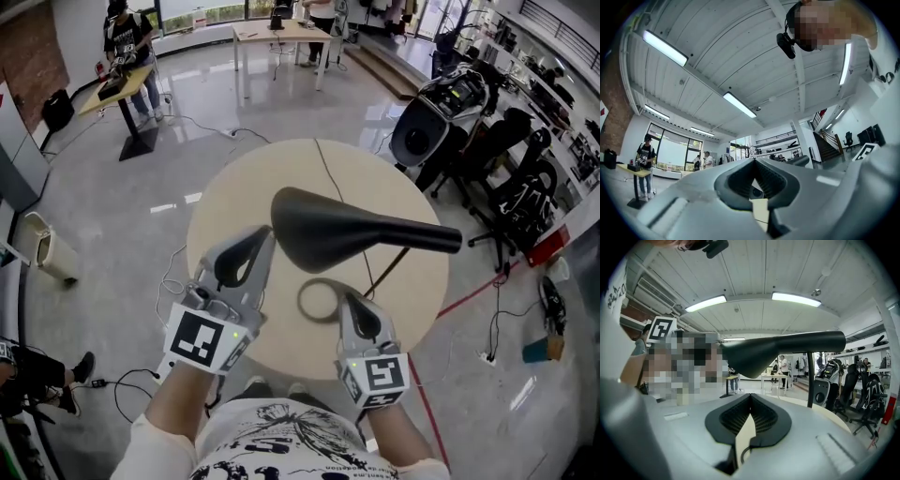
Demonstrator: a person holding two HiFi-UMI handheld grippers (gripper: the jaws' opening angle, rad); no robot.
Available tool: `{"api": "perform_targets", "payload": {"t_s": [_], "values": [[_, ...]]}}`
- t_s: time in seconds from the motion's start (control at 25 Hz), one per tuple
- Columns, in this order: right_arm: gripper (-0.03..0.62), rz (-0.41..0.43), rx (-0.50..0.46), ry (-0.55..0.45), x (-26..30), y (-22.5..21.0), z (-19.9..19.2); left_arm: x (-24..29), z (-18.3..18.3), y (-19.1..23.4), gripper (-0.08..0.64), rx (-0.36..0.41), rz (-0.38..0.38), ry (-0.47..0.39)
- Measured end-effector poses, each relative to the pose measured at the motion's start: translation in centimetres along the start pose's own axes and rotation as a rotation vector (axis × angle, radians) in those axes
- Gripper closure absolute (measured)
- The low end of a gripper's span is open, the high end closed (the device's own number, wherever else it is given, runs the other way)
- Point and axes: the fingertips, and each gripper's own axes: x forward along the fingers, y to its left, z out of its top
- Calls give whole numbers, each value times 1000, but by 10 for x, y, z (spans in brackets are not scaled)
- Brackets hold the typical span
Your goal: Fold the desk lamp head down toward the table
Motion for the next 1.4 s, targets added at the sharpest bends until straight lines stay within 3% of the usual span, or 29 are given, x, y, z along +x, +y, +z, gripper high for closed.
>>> {"api": "perform_targets", "payload": {"t_s": [0.24, 0.48, 0.96, 1.4], "values": [[583, -59, 26, -3, 1, -8, -2, 24, -1, 8, 554, 15, -62, 29], [583, -101, 45, -3, 9, -5, -2, 27, 4, 10, 554, -4, -76, -15], [583, -189, 74, 56, 4, -13, -22, 12, -74, 3, 554, -104, -133, 176], [583, -271, 82, 127, -13, -28, -57, 10, -129, -17, 554, -202, -172, 258]]}}
